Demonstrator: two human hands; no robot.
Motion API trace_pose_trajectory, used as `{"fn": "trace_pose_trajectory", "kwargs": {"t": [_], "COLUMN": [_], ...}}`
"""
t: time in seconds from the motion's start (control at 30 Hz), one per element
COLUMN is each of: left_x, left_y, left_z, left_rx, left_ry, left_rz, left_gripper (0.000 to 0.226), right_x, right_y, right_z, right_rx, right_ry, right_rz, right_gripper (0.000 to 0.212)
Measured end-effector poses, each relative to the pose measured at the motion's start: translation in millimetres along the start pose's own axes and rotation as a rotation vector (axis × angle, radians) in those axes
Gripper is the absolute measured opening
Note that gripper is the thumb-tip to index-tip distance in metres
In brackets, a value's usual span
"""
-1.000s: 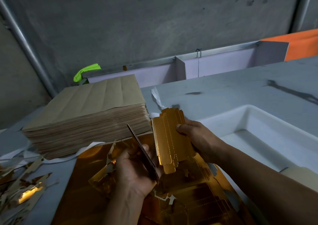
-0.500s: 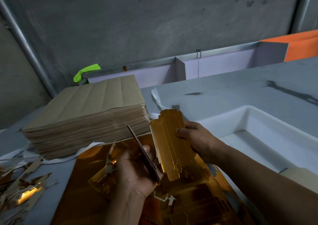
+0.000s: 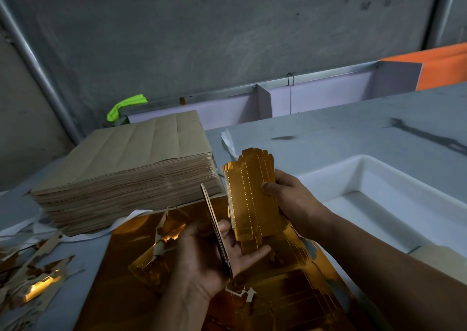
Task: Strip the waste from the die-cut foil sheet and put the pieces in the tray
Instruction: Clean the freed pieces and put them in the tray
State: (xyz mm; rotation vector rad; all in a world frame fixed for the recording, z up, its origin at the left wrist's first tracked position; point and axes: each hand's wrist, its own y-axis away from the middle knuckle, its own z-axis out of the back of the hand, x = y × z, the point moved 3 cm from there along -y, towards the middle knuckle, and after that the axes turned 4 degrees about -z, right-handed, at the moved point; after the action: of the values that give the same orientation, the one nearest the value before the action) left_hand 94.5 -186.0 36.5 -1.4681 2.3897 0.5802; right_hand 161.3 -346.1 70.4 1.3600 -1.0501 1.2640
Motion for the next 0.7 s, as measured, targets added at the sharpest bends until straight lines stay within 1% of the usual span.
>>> {"fn": "trace_pose_trajectory", "kwargs": {"t": [0.13, 0.2, 0.37, 0.5, 0.6, 0.7], "left_x": [-1.7, -4.1, -11.6, -12.7, -12.3, -12.2], "left_y": [0.4, -0.2, -1.3, 0.2, 0.1, -1.7], "left_z": [1.4, 0.9, 0.5, -0.9, -0.5, -1.1], "left_rx": [0.020, 0.010, -0.032, -0.049, -0.079, -0.110], "left_ry": [-0.010, -0.018, -0.055, -0.103, -0.083, -0.086], "left_rz": [0.002, -0.017, -0.044, -0.034, -0.031, -0.028], "left_gripper": [0.019, 0.020, 0.017, 0.014, 0.019, 0.031], "right_x": [1.1, 2.3, 4.5, 4.7, 5.2, 6.2], "right_y": [0.9, 2.4, 5.3, 7.3, 7.8, 8.2], "right_z": [-1.8, -3.0, -4.5, -6.4, -6.3, -7.0], "right_rx": [0.018, 0.037, 0.071, 0.099, 0.097, 0.106], "right_ry": [0.039, 0.063, 0.137, 0.167, 0.158, 0.151], "right_rz": [0.000, -0.004, -0.031, -0.055, -0.056, -0.057], "right_gripper": [0.022, 0.021, 0.029, 0.029, 0.027, 0.027]}}
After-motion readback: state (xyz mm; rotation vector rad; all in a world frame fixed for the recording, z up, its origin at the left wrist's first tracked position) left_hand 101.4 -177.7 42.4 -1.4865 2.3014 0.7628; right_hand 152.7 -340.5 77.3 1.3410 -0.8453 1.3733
